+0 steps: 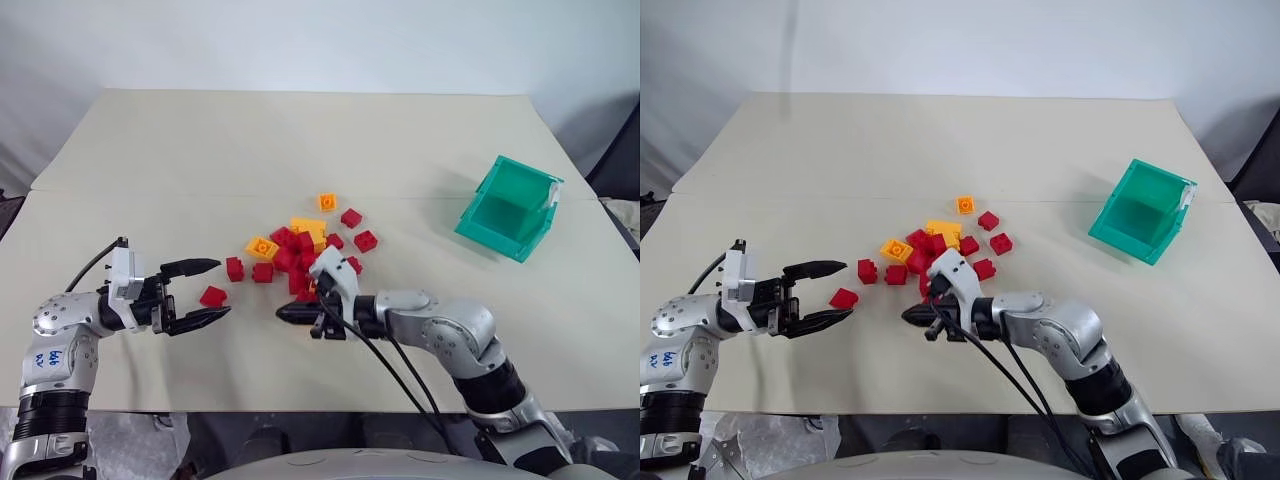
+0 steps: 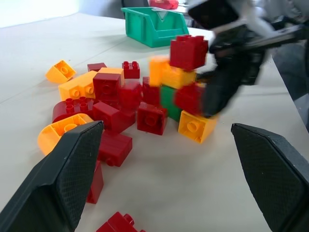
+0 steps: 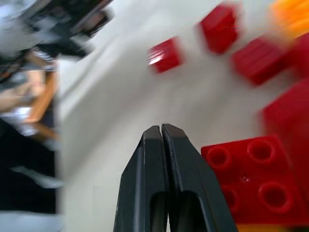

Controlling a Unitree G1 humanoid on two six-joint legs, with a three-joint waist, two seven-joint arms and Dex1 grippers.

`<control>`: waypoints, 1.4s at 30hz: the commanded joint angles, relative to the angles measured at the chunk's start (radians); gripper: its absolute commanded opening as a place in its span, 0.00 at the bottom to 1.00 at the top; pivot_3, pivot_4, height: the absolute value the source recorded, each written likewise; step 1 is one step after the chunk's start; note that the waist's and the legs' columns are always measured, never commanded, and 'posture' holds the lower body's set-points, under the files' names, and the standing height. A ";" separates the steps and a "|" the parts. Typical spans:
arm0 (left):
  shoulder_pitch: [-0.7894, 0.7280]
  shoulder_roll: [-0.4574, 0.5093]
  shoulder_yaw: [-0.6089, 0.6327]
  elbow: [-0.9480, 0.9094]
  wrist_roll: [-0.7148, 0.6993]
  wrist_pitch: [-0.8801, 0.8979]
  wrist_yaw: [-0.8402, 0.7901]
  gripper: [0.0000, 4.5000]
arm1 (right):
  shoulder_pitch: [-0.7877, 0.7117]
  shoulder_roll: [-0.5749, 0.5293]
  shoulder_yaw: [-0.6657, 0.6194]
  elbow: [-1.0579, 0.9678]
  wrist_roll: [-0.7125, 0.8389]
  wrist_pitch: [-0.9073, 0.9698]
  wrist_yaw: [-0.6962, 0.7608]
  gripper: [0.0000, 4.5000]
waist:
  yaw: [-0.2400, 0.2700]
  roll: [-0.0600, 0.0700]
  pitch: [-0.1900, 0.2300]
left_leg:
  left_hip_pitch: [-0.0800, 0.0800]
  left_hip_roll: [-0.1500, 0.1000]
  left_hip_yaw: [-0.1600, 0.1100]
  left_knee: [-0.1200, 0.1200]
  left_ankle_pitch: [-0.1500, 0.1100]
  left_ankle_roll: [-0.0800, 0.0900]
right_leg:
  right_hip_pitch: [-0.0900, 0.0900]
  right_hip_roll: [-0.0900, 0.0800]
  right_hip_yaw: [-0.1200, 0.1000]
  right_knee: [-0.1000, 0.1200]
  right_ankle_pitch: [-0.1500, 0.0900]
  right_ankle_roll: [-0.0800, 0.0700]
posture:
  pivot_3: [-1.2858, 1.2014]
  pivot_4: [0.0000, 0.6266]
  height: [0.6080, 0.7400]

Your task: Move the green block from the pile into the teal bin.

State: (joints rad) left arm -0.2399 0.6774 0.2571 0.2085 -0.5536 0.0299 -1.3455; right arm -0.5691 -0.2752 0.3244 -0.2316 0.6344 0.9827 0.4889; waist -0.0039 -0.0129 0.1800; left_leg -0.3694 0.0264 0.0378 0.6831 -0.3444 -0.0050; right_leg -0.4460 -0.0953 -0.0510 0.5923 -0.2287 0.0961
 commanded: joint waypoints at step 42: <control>-0.118 -0.043 -0.038 0.103 0.019 -0.064 -0.026 1.00 | 0.515 -0.861 -0.656 -0.134 -0.125 -0.390 0.677 0.99 | 0.027 0.001 0.001 | 0.001 0.001 0.004 0.002 -0.002 0.002 | 0.001 0.001 0.002 -0.003 0.001 0.002 | 0.52 0.24 1.00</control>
State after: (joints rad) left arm -0.3483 0.6233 0.2074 0.3191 -0.5294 -0.0249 -1.3625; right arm -0.0594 -1.1159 -0.2756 -0.3322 0.5079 0.6103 1.1503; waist 0.0232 -0.0117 0.1810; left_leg -0.3684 0.0271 0.0418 0.6848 -0.3462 -0.0032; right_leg -0.4448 -0.0937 -0.0491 0.5894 -0.2278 0.0978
